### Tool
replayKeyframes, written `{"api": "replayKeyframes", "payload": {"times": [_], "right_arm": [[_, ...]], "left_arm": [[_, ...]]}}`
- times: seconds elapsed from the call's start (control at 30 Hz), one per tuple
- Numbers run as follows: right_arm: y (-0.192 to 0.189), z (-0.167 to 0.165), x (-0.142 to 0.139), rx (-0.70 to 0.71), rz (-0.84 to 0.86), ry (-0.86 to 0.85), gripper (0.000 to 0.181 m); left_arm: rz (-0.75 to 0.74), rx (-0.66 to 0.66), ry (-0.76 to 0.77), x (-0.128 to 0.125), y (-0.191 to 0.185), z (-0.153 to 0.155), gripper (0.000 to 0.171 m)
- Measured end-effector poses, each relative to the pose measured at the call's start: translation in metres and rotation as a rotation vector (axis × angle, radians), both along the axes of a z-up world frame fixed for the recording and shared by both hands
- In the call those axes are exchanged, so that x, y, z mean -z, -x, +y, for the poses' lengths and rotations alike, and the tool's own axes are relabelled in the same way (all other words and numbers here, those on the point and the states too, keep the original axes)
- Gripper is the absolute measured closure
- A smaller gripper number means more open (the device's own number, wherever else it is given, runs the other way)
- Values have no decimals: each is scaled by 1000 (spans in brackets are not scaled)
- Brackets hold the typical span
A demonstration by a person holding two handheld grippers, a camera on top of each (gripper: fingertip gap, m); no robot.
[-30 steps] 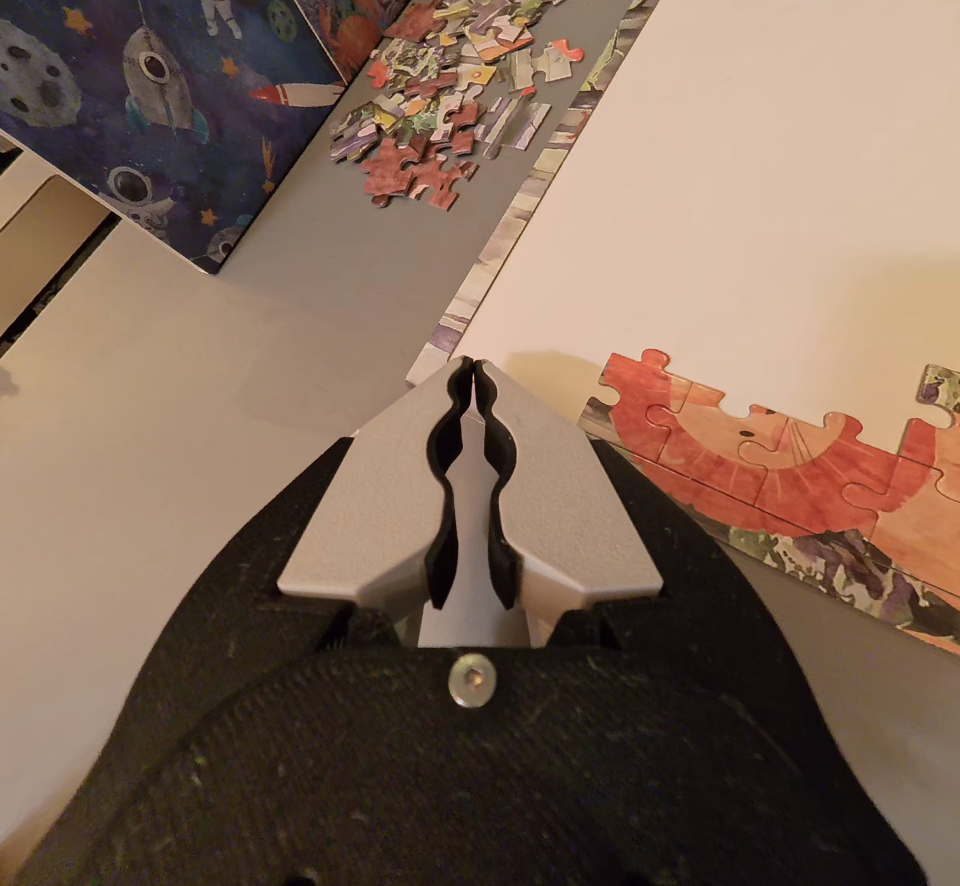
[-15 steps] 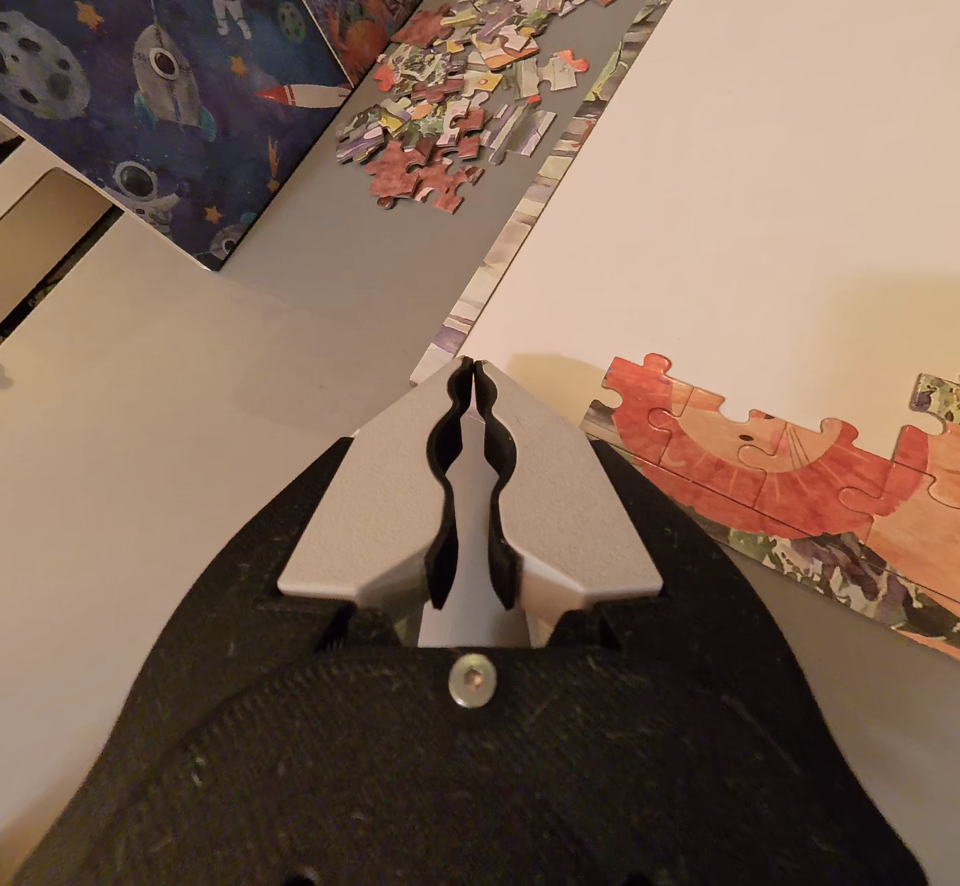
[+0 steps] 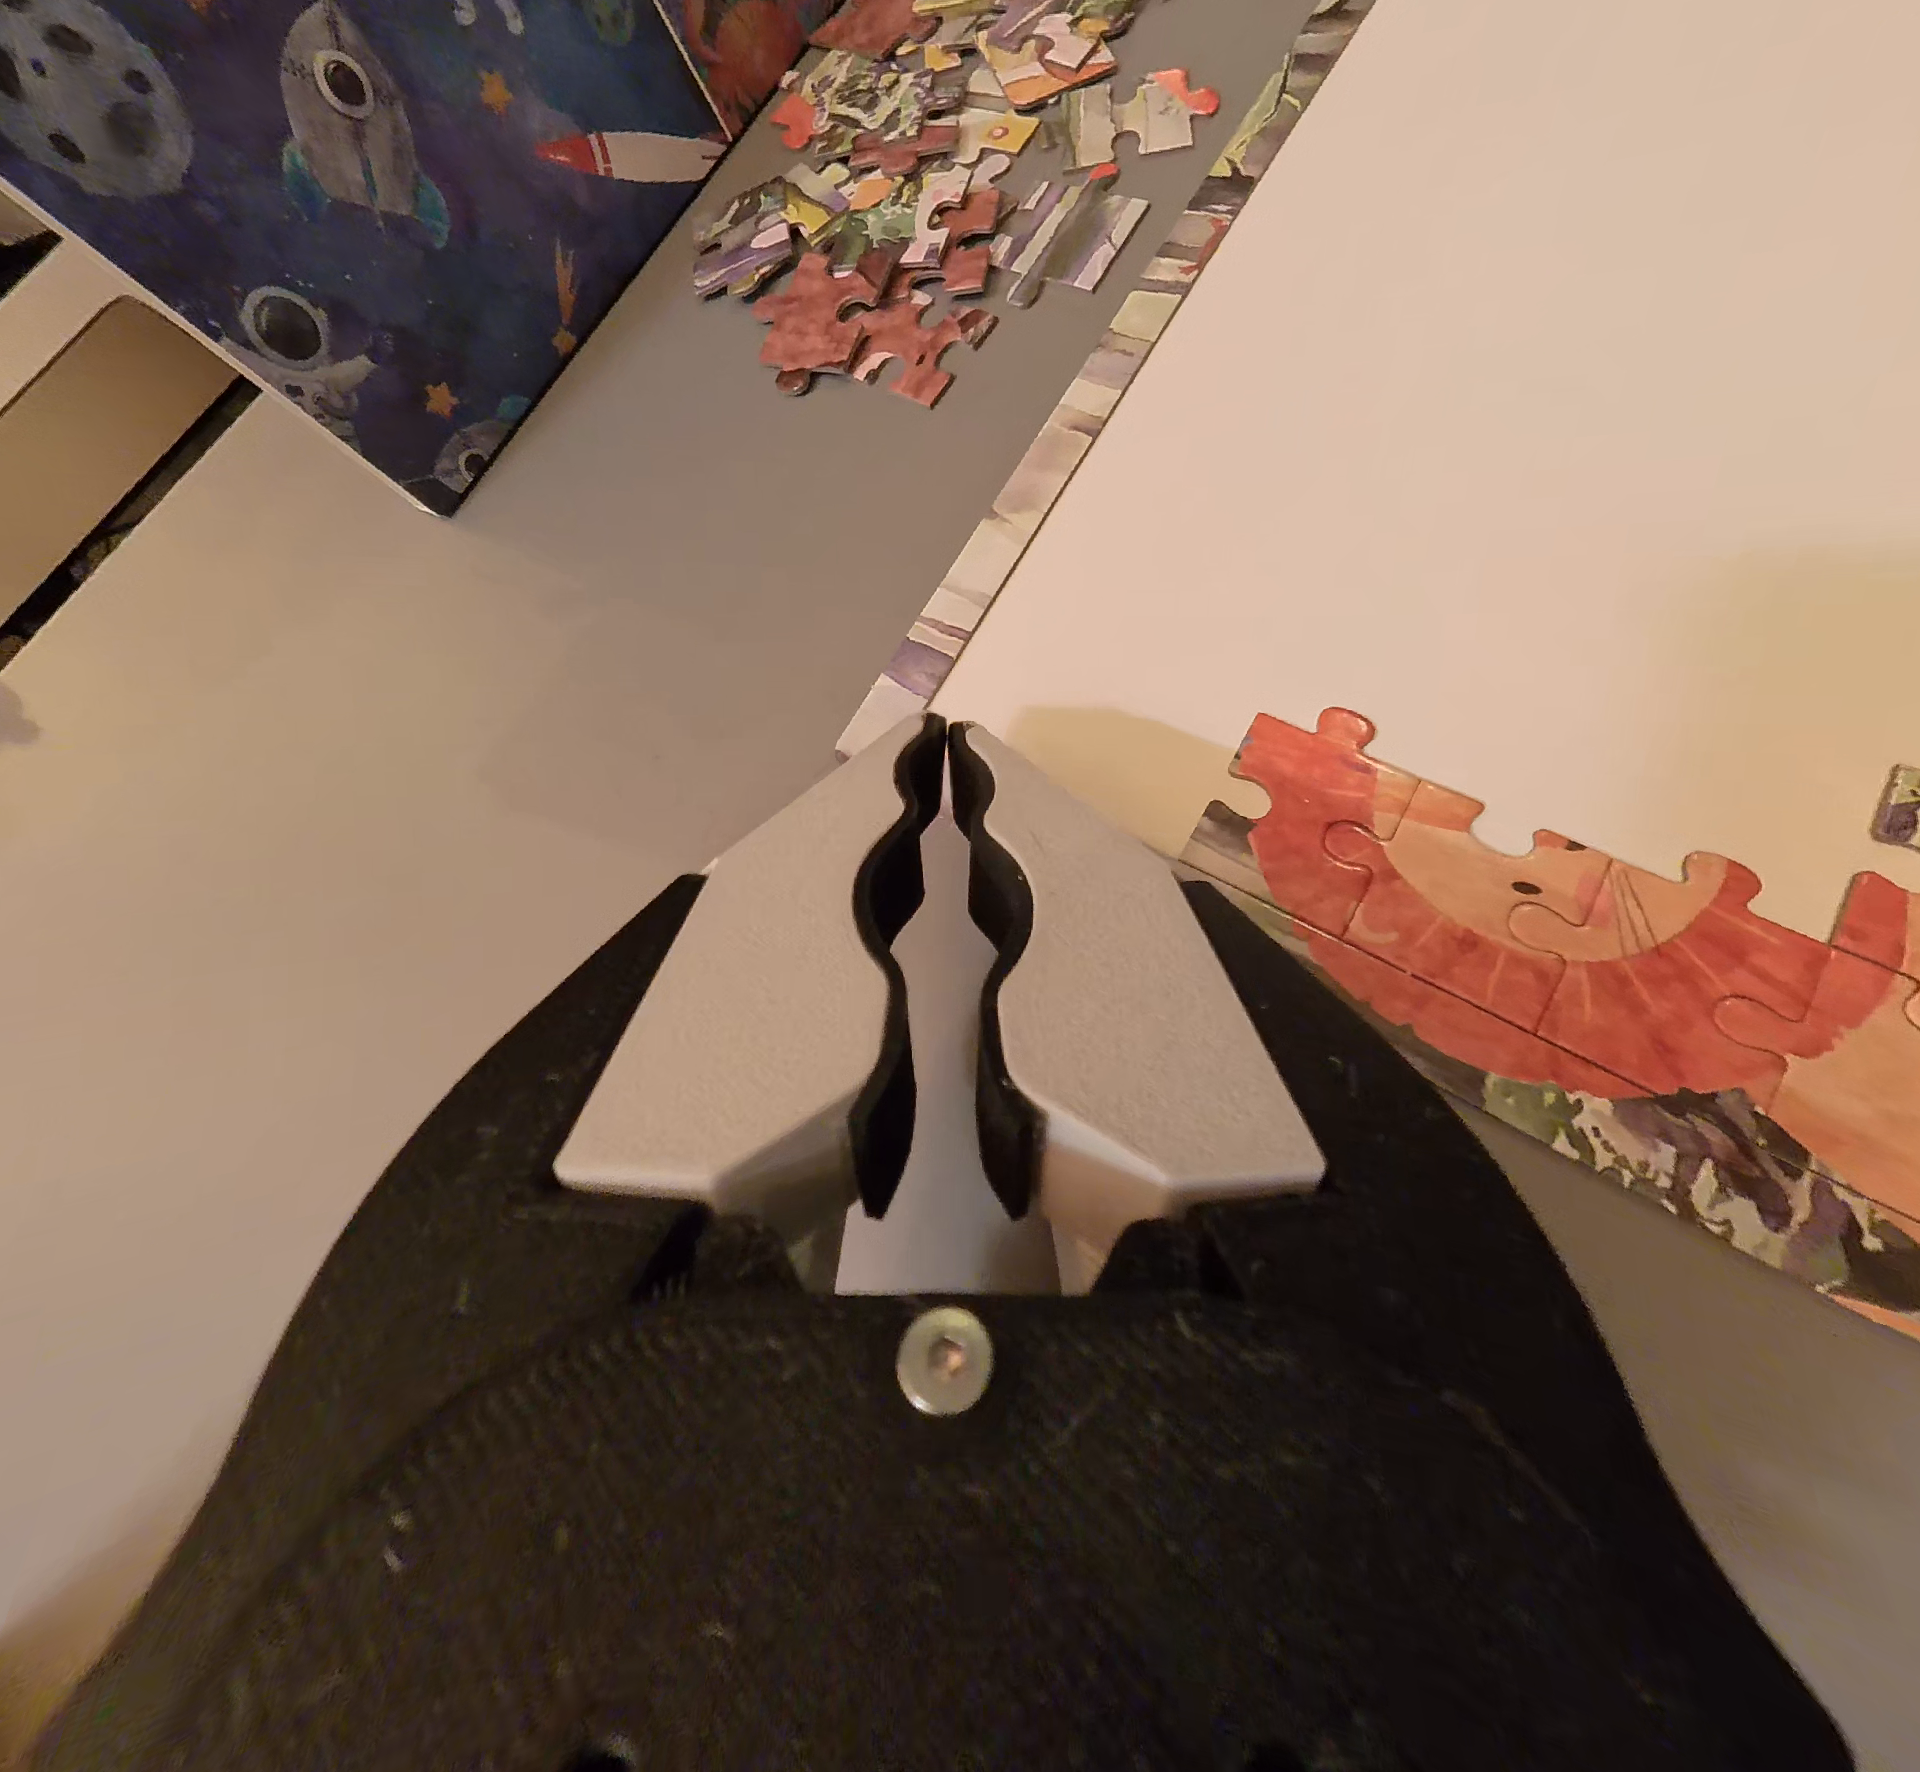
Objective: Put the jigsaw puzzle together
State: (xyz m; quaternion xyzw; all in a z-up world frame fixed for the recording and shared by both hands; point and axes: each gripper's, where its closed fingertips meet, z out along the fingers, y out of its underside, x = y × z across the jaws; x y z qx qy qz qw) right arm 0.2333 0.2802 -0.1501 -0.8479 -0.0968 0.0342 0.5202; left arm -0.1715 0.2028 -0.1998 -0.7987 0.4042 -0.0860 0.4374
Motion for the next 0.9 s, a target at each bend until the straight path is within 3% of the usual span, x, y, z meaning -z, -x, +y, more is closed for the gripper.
{"api": "replayKeyframes", "payload": {"times": [0.2, 0.9], "right_arm": [[-1, -26, 27, 13, 40, 27, 129], [10, -21, 26, -54, 65, 23, 126]], "left_arm": [[25, -5, 10, 4, 0, 1, 171], [42, 15, -6, 4, -3, -2, 171]]}}
